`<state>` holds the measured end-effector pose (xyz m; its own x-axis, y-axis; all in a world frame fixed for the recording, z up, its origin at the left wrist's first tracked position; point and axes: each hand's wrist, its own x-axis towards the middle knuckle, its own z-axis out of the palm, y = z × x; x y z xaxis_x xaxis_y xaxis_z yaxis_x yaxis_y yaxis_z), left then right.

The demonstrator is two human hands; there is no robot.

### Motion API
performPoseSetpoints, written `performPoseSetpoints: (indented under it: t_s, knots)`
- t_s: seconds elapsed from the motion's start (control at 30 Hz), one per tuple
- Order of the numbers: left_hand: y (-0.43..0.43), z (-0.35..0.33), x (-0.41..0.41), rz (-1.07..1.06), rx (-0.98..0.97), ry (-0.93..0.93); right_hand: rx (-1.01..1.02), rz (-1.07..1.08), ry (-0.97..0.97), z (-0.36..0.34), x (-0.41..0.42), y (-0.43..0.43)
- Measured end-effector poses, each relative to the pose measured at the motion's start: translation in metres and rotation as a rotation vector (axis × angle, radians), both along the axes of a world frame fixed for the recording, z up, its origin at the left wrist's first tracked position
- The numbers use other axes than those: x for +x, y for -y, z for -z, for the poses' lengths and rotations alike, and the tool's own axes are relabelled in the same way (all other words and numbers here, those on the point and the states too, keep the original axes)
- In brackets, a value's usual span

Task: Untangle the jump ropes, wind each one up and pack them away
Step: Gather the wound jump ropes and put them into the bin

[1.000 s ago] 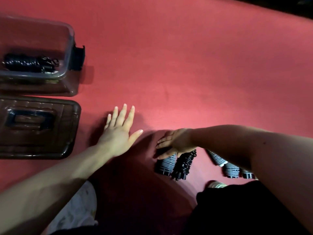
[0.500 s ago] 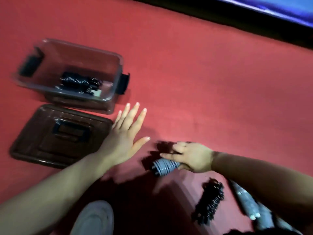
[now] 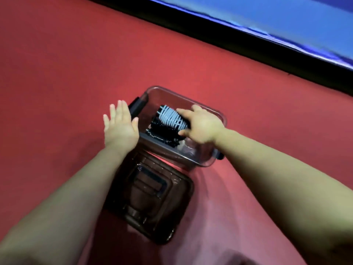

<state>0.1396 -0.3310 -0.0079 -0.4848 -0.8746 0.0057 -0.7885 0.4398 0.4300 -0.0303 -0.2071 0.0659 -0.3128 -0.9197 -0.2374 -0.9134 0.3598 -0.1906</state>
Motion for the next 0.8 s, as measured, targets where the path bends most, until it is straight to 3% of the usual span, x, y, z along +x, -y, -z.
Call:
performPoseSetpoints:
  t_s: [0.27, 0.57, 0.67, 0.8]
  knots:
    - [0.003, 0.003, 0.001, 0.067, 0.052, 0.045, 0.29, -0.14, 0.07, 0.076, 0.019, 0.061]
    - [0.001, -0.007, -0.002, 0.09, 0.098, 0.201, 0.442, -0.086, 0.217, 0.079, 0.021, 0.065]
    - [-0.008, -0.018, -0.009, 0.091, 0.08, 0.139, 0.37, -0.067, 0.165, 0.066, 0.022, 0.055]
    - [-0.023, -0.04, -0.013, 0.022, 0.13, 0.003, 0.176, -0.042, -0.072, 0.034, 0.013, 0.026]
